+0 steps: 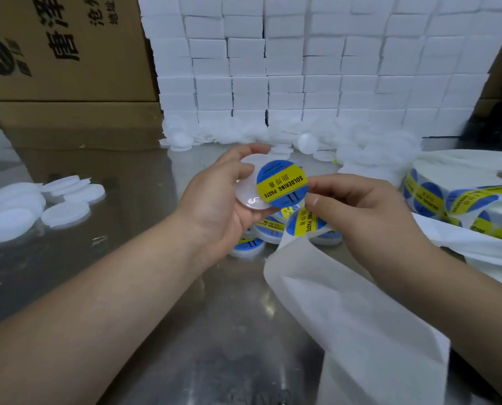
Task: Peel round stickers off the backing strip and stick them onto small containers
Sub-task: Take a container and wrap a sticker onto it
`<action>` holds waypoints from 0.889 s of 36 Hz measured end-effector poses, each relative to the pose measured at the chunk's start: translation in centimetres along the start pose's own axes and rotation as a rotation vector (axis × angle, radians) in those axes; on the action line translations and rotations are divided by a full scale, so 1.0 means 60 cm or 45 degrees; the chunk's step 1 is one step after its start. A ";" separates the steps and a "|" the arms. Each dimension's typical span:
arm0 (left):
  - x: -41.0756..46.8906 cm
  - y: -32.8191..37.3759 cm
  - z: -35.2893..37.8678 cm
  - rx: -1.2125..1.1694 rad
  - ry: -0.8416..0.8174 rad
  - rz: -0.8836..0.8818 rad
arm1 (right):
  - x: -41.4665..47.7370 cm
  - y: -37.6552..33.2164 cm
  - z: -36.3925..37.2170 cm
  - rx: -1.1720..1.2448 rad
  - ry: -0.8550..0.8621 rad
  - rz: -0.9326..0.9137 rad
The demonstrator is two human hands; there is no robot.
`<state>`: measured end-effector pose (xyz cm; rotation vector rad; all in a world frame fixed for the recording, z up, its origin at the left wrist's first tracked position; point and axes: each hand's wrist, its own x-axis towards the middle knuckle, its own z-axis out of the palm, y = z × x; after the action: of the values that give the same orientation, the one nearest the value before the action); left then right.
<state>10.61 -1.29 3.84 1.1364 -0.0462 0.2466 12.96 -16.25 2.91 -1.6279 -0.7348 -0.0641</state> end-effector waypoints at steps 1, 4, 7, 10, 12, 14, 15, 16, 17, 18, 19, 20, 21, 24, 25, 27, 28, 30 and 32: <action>0.000 0.001 0.001 -0.025 -0.029 -0.019 | -0.001 0.000 0.000 -0.018 -0.008 -0.007; -0.001 -0.002 0.001 -0.032 -0.074 -0.016 | -0.002 0.000 0.004 0.014 0.000 0.000; -0.002 -0.006 0.002 -0.031 -0.141 0.012 | -0.003 0.002 0.004 0.002 -0.029 0.019; -0.003 -0.011 0.002 -0.004 -0.197 0.023 | -0.004 0.004 0.003 -0.006 -0.087 0.029; -0.002 -0.015 0.001 -0.001 -0.196 0.040 | -0.004 0.005 0.002 0.008 -0.110 0.035; -0.003 -0.017 0.002 0.000 -0.178 0.051 | -0.004 0.005 0.002 0.022 -0.123 0.035; -0.003 -0.017 0.002 -0.004 -0.175 0.070 | -0.003 0.005 0.002 0.030 -0.128 0.035; -0.002 -0.017 0.002 -0.011 -0.178 0.084 | -0.003 0.005 0.002 0.042 -0.131 0.036; -0.003 -0.017 0.001 -0.007 -0.188 0.103 | -0.003 0.006 0.001 0.051 -0.131 0.039; -0.003 -0.016 0.002 0.000 -0.197 0.106 | -0.002 0.006 0.001 0.054 -0.128 0.043; -0.004 -0.017 0.001 0.011 -0.201 0.116 | -0.002 0.006 0.001 0.050 -0.124 0.048; -0.003 -0.017 0.001 0.016 -0.202 0.119 | -0.002 0.006 0.001 0.046 -0.120 0.050; -0.003 -0.018 0.000 0.026 -0.200 0.124 | -0.003 0.006 0.001 0.044 -0.115 0.050; -0.005 -0.018 0.003 0.035 -0.194 0.122 | -0.002 0.005 0.004 0.035 -0.079 0.047; -0.004 -0.018 0.003 0.036 -0.191 0.126 | -0.002 0.004 0.004 0.028 -0.067 0.048; -0.005 -0.017 0.004 0.042 -0.192 0.131 | -0.002 0.003 0.005 0.023 -0.062 0.047; -0.005 -0.017 0.004 0.044 -0.191 0.134 | -0.002 0.003 0.004 0.022 -0.065 0.047; -0.004 -0.018 0.003 0.045 -0.193 0.136 | -0.002 0.003 0.004 0.013 -0.065 0.047; -0.005 -0.018 0.003 0.048 -0.191 0.137 | -0.002 0.003 0.005 0.018 -0.051 0.040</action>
<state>10.59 -1.94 2.90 1.1898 -0.2372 0.2585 12.88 -16.05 2.62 -1.6309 -0.7384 -0.0039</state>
